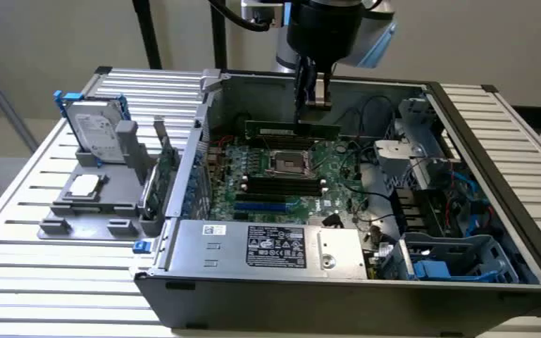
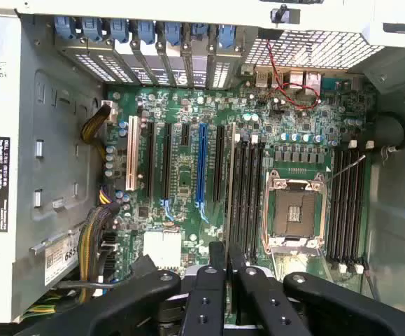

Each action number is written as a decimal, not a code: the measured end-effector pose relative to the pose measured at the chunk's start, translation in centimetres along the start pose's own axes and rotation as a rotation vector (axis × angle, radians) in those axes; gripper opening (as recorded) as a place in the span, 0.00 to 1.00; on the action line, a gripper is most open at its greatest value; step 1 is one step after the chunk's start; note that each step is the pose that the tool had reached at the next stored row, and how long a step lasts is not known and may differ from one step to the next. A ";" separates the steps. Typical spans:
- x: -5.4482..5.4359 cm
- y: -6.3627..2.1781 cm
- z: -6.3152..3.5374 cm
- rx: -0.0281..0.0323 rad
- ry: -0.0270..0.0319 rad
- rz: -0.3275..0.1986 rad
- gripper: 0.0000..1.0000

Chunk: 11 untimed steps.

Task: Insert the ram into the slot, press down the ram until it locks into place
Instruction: 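Insert the ram into the slot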

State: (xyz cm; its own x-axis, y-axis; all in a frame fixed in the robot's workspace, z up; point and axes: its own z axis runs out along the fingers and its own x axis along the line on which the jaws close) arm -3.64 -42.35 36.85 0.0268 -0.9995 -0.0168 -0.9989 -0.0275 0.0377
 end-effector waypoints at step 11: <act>0.0 0.00 -0.01 0.0000 0.0000 0.000 0.13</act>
State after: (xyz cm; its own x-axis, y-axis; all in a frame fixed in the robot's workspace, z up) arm -3.64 -42.35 36.86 0.0268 -0.9995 -0.0169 -0.9989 -0.0274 0.0377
